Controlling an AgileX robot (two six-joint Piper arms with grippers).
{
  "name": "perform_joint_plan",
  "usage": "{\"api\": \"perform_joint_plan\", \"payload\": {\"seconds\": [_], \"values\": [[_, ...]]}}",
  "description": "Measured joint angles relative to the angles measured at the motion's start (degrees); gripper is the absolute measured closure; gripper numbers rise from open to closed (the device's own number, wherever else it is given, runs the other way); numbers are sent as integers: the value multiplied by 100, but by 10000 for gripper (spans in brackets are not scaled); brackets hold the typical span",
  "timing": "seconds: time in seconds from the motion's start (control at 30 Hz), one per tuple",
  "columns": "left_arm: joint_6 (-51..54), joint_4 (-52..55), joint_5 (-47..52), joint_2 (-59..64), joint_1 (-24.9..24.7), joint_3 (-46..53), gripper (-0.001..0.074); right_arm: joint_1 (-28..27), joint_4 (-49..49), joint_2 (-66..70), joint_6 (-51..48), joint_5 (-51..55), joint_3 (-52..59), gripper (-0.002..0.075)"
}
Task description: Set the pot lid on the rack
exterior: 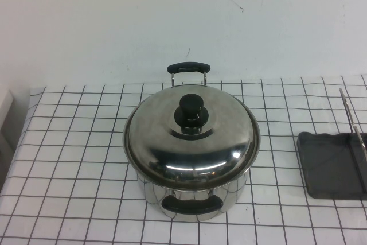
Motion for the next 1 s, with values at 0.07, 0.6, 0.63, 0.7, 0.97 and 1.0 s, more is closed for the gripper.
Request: {"api": "perform_joint_plan", "payload": {"seconds": [0.07, 0.6, 0.63, 0.7, 0.97, 1.0], "values": [[0, 0, 0, 0, 0, 0, 738, 0, 0, 0, 0, 0, 0, 729], [0, 0, 0, 0, 0, 0, 738, 0, 0, 0, 0, 0, 0, 729], [0, 0, 0, 0, 0, 0, 738, 0, 0, 0, 0, 0, 0, 729], [0, 0, 0, 0, 0, 0, 738, 0, 0, 0, 0, 0, 0, 729], [-135, -319, -57, 0, 0, 0, 738, 0, 0, 0, 0, 0, 0, 729], [-255, -490, -122, 0, 0, 0, 738, 0, 0, 0, 0, 0, 0, 729]]}}
